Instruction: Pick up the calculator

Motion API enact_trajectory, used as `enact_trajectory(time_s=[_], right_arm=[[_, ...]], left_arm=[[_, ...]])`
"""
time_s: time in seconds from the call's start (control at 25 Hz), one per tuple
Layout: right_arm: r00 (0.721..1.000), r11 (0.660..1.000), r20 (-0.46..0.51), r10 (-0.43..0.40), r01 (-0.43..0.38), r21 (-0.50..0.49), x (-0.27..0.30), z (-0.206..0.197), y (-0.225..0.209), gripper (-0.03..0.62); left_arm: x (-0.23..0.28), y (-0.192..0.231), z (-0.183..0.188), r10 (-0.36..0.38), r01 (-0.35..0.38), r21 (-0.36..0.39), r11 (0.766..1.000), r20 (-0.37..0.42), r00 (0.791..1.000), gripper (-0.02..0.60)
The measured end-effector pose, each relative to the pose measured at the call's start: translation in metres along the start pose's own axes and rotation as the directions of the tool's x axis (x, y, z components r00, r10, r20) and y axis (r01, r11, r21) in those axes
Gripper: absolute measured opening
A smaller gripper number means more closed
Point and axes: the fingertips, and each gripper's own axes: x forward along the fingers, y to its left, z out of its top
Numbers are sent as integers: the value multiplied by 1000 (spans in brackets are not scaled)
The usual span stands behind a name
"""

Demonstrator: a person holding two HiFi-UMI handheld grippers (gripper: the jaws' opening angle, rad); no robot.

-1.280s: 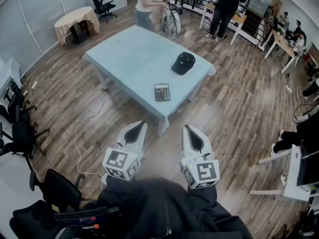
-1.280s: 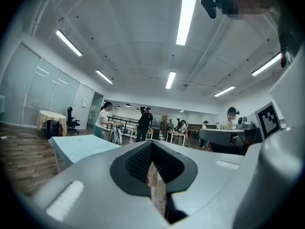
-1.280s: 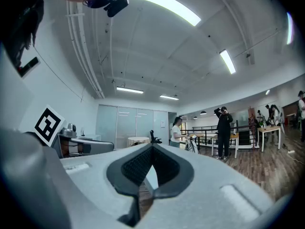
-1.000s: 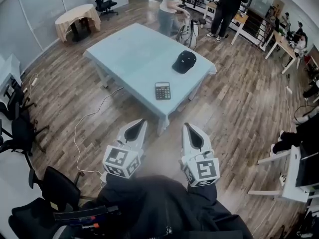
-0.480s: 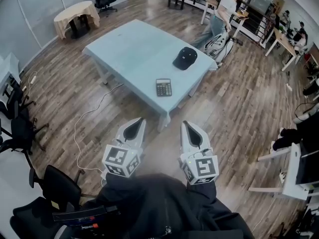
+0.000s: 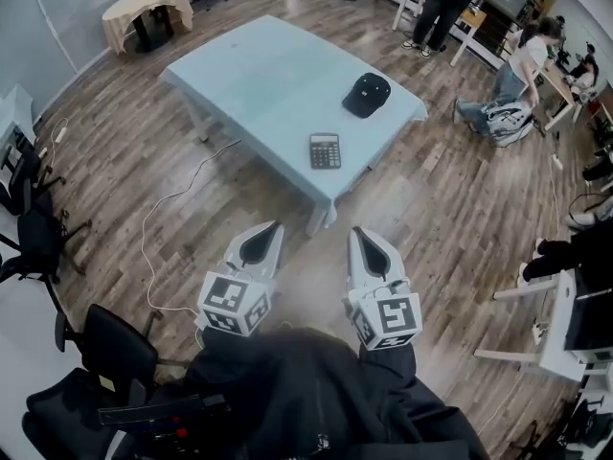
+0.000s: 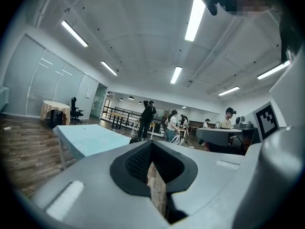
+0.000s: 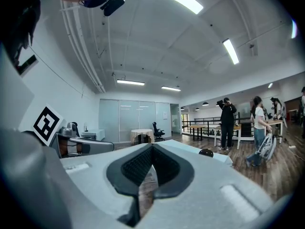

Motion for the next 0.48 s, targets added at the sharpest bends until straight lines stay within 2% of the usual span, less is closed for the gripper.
enact_trajectory(time_s=[0.28, 0.48], right_arm=[[998, 1000, -57, -23, 23, 9, 14, -21, 0, 0], [995, 999, -96, -25, 27, 21, 35, -35, -17, 0]], left_arm=[[2, 22, -19, -2, 0, -34, 999, -50, 999, -2], [25, 35, -25, 3, -6, -43, 999, -73, 997, -2]])
